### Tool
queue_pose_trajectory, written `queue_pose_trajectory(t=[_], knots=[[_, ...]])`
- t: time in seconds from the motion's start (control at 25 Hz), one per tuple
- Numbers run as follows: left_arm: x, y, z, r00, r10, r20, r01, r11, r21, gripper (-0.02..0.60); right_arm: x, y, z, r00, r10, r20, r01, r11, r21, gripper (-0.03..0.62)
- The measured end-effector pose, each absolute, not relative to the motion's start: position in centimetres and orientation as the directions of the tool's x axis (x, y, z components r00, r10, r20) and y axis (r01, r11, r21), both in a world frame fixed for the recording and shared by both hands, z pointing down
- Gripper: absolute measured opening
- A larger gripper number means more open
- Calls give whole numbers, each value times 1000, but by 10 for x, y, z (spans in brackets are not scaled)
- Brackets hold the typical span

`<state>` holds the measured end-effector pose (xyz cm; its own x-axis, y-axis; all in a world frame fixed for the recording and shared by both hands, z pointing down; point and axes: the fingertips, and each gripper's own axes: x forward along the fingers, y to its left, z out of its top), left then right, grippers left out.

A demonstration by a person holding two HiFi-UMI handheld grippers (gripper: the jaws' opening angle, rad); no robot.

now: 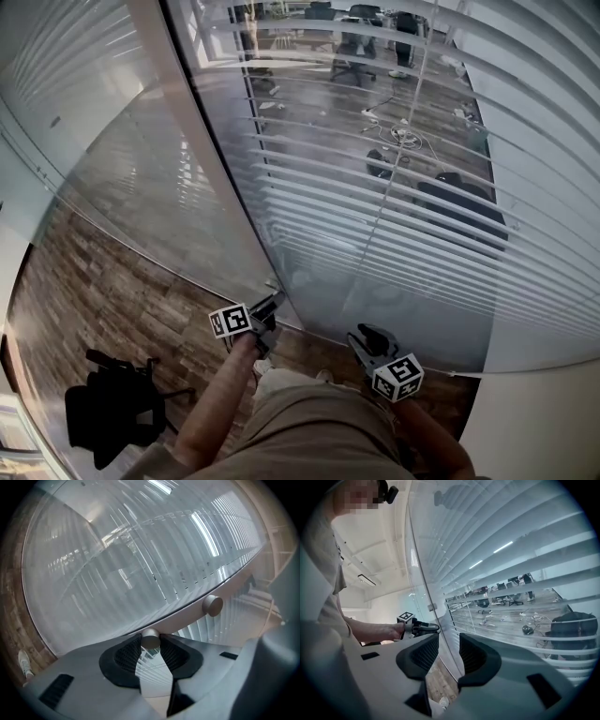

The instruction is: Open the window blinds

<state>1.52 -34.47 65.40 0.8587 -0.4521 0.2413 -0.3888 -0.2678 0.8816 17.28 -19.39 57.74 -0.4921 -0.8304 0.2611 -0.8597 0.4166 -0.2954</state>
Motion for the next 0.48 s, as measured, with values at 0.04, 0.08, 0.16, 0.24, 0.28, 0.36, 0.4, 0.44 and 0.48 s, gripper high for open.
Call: queue_pose_trajectory(t=[0.04,0.08,0.16,0.24,0.28,0.36,0.4,0.44,0.48], knots=[[15,-344,654,855,-462,236,-389,-270,881,135,174,-194,577,-490,-831,261,-861,415,-295,137],[16,-344,653,851,-472,230,-390,-275,879,135,175,-194,577,-489,-833,261,-862,413,-295,137],[16,-343,648,845,-486,224,-403,-302,864,145,177,-194,576,-484,-835,260,-864,410,-292,137],[15,-342,644,834,-495,244,-450,-353,820,175,181,-195,575,-475,-841,258,-869,402,-289,137],[13,-342,643,824,-503,262,-484,-385,786,188,183,-196,574,-469,-846,256,-872,396,-287,137],[7,-340,639,798,-533,282,-550,-452,702,195,186,-197,573,-453,-857,247,-879,384,-282,137],[4,-339,634,784,-554,281,-578,-486,656,194,188,-196,571,-446,-862,241,-883,378,-278,137],[1,-338,627,769,-576,277,-607,-520,601,193,189,-195,569,-439,-867,235,-886,374,-274,137],[-1,-337,619,754,-597,274,-635,-556,537,193,192,-194,566,-432,-872,230,-889,370,-269,137]])
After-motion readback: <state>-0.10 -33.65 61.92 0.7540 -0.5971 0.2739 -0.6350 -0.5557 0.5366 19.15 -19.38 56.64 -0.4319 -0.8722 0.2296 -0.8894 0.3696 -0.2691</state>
